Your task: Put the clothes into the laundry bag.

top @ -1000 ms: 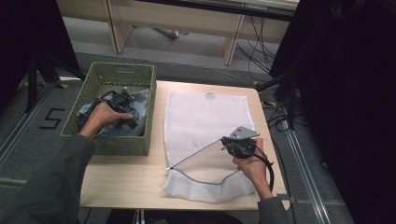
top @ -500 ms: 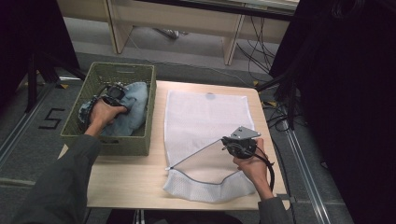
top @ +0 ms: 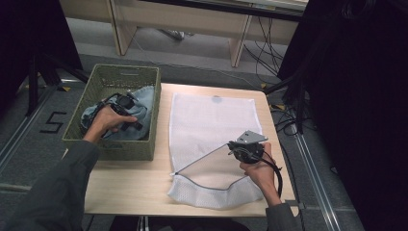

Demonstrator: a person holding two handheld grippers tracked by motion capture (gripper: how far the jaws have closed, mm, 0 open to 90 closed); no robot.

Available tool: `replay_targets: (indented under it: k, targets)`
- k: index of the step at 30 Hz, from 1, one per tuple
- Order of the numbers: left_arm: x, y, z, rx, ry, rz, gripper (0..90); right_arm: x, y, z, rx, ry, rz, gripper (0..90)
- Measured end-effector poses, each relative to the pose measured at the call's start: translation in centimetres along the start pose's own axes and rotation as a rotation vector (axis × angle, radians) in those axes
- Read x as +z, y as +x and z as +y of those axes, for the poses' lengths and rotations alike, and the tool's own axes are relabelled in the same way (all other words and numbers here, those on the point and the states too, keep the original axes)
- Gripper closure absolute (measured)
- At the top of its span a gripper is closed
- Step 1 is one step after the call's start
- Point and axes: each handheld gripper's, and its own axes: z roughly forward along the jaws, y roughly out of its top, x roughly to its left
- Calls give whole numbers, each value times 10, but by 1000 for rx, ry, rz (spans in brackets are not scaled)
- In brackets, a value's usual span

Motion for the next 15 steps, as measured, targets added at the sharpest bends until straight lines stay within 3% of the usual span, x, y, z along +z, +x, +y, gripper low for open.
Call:
replay_targets:
  k: [1, 2, 3, 4, 5, 7, 8, 10, 12, 13, 14, 15]
  targets:
    - [4, 2, 2, 13, -2, 14, 117, 0, 1, 0, 8, 5, 6, 866]
    - [10, 1, 1, -21, -8, -1, 91, 1, 1, 0, 2, 0, 6, 866]
    - [14, -1, 1, -37, 11, -22, 0, 1, 1, 0, 2, 4, 6, 865]
    - [21, -5, 1, -74, -15, -39, 0, 0, 0, 0, 7, 7, 9, 865]
    - [25, -7, 2, -56, -9, -26, 0, 0, 0, 0, 7, 7, 9, 865]
    - [33, -8, 5, 23, 16, 33, 0, 1, 0, 0, 8, 6, 9, 863]
    - [36, -9, 5, 36, 16, 44, 0, 0, 0, 0, 8, 6, 9, 863]
    - [42, -11, 4, 20, 20, 108, 8, 0, 0, 0, -3, -2, -1, 861]
    - [44, -12, 5, 17, 21, 146, 93, -1, 0, 0, -2, -3, -2, 861]
    - [40, -8, 6, 12, -7, 164, 169, 0, 0, 0, -6, 2, 9, 861]
    - [40, -8, 6, 12, -7, 164, 304, 0, 0, 0, -6, 2, 9, 861]
    - [37, -6, 5, 21, -19, 202, 304, 0, 0, 0, -8, 0, 3, 862]
